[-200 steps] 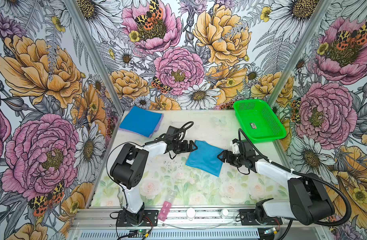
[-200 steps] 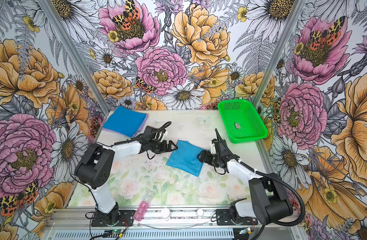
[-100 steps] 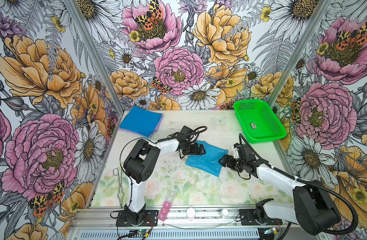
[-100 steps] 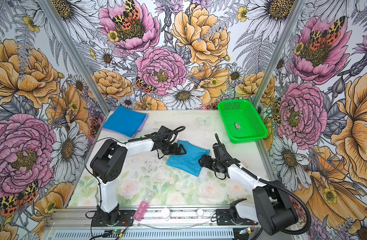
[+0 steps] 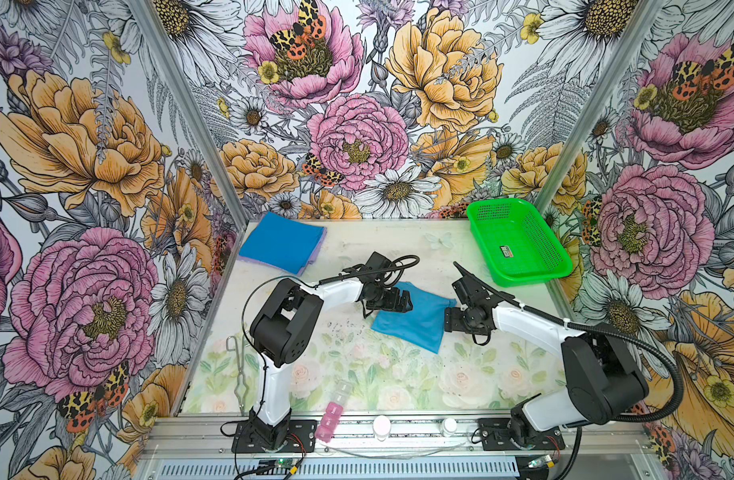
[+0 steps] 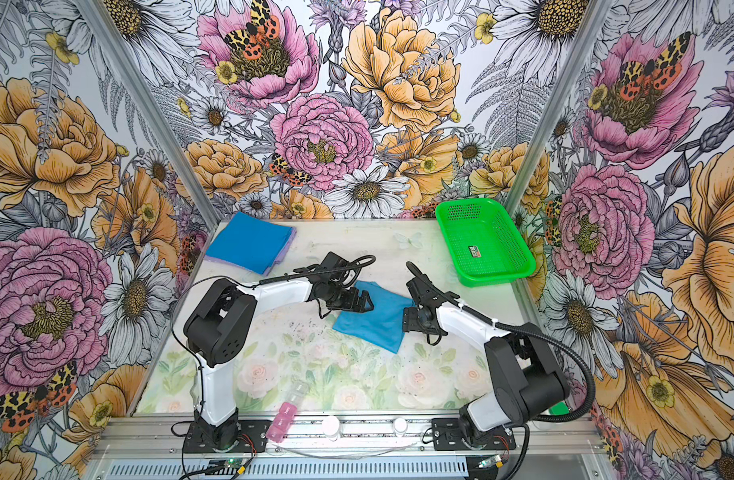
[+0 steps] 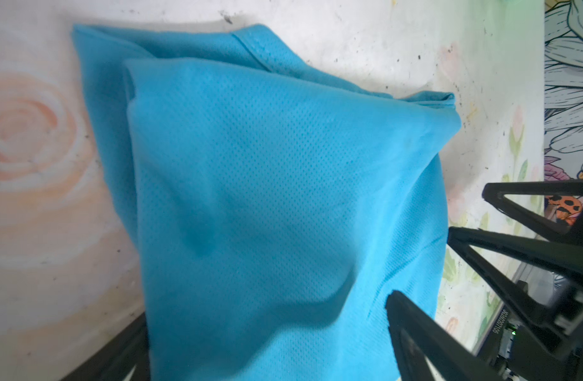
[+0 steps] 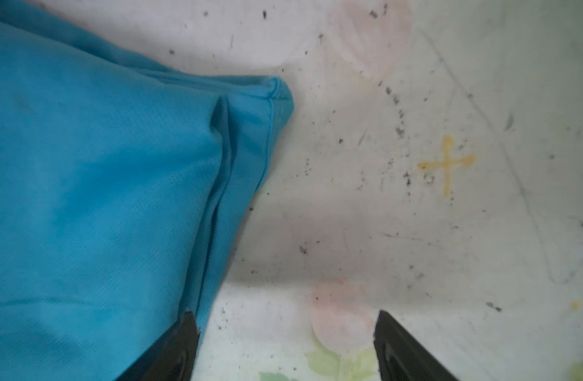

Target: Fold and stack the t-shirts

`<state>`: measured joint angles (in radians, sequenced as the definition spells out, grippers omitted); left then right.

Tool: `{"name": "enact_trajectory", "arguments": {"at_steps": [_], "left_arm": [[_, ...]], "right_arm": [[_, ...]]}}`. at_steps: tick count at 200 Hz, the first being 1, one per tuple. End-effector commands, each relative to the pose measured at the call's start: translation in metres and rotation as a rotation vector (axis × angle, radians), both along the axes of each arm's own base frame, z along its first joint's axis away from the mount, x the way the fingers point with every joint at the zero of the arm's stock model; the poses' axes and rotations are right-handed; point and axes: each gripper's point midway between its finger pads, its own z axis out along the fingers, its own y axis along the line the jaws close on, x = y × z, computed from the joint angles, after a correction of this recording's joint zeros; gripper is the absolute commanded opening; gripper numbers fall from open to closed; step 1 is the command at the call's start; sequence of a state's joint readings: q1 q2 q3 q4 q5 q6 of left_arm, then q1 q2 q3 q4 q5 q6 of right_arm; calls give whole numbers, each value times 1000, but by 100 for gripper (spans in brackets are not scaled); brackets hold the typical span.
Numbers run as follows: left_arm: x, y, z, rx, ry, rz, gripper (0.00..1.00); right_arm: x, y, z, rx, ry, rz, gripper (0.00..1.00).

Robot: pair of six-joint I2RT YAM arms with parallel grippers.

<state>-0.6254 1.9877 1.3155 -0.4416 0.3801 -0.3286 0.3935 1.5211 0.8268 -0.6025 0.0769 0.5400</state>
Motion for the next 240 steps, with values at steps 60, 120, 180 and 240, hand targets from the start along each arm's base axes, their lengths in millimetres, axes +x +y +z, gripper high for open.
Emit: {"name": "enact_trajectory", "arguments": {"at_steps": [60, 120, 180, 240], "left_arm": [[-38, 9, -41, 107, 123, -38, 99], [-57, -11, -55, 93, 184, -83, 99], [-66, -19, -75, 158, 218, -56, 98], [-70, -16, -92, 261, 206, -20, 58]], "right_arm": [[15, 18, -21, -29, 65, 71, 86], [15, 35, -29, 58, 66, 87, 86], [19, 52, -32, 139, 52, 104, 86], [15, 58, -39, 185, 52, 111, 86]]}}
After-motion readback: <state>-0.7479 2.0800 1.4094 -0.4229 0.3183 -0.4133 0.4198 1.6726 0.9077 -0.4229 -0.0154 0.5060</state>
